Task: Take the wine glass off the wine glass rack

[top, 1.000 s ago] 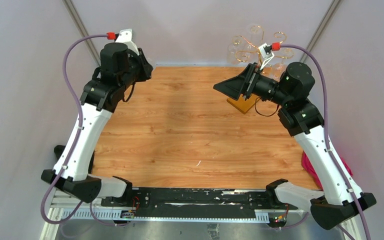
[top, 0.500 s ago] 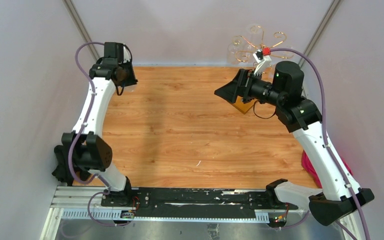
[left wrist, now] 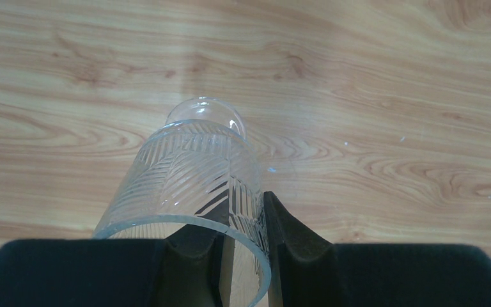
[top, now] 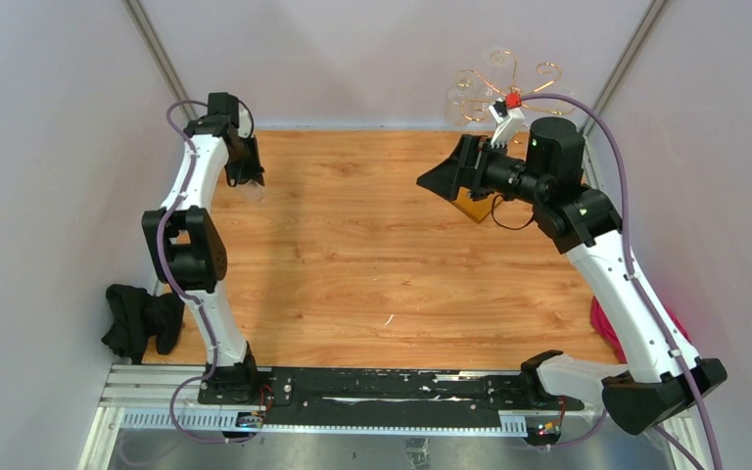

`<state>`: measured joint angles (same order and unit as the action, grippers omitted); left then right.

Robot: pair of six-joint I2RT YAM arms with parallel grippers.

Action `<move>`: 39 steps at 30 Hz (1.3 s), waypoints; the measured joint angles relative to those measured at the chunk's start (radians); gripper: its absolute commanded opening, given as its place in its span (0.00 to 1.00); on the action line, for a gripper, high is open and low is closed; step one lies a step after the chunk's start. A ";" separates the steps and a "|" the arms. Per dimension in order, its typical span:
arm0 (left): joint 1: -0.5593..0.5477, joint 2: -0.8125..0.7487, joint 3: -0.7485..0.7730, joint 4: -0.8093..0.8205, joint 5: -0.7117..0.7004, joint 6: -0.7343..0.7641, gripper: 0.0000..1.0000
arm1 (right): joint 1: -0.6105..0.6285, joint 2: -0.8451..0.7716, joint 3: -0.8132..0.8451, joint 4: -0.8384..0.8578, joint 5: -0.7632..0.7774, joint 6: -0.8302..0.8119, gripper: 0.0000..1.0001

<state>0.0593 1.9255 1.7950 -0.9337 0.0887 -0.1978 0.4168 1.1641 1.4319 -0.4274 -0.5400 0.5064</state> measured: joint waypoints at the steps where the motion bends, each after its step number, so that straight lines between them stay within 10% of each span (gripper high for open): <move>1: 0.006 0.013 0.019 -0.009 -0.003 0.006 0.00 | 0.000 0.003 0.000 0.000 0.000 0.000 0.93; 29: 0.040 0.181 0.066 -0.067 -0.075 0.072 0.00 | -0.001 0.044 -0.035 0.023 -0.003 0.003 0.95; 39: 0.042 0.196 0.060 -0.066 -0.075 0.071 0.16 | -0.007 0.044 -0.056 0.035 -0.010 0.008 0.95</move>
<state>0.1017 2.1220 1.8545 -1.0000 0.0135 -0.1268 0.4095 1.2079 1.3754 -0.3923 -0.5495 0.5140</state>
